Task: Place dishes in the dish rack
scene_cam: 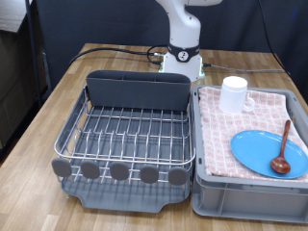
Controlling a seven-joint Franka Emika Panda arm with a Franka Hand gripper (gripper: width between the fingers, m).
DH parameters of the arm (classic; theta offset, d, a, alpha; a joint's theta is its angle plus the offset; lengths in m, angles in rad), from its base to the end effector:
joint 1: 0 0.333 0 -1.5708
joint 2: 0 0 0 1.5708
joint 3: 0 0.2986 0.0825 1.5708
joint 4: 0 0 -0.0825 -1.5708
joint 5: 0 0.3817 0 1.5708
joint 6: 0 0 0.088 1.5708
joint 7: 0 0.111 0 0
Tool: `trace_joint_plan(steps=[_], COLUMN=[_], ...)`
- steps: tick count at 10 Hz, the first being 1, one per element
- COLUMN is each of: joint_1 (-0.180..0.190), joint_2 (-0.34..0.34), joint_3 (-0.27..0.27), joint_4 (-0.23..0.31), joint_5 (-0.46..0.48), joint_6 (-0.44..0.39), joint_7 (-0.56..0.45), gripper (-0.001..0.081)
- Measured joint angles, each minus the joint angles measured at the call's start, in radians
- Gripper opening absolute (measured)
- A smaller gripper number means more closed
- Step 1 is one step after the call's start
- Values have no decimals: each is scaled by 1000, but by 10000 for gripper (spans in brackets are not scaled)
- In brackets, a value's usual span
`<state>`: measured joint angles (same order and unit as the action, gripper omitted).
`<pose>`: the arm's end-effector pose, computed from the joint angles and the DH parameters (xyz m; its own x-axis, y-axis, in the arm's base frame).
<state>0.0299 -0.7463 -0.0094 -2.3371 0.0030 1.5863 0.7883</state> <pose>0.3286 0.0064 0.5717 0.7211 -0.6927 -0.0098 -0.6928 -0.7211 -0.0034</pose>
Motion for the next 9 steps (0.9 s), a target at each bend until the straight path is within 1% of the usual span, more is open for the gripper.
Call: trace_joint_plan(steps=[2,4,5,6,7,9], joint_1=[1,1,1,8,13,11], joint_2=[21,70,101,137,183,183], joint_3=[75,138,158,165,161,169], joint_4=[0,11,17,25,53,53], joint_5=[4,32,50,73,86,74], joint_6=[60,103,145,179,190,194], joint_7=[101,232,270,263,245,269], gripper=[803,803,803,803,803,803])
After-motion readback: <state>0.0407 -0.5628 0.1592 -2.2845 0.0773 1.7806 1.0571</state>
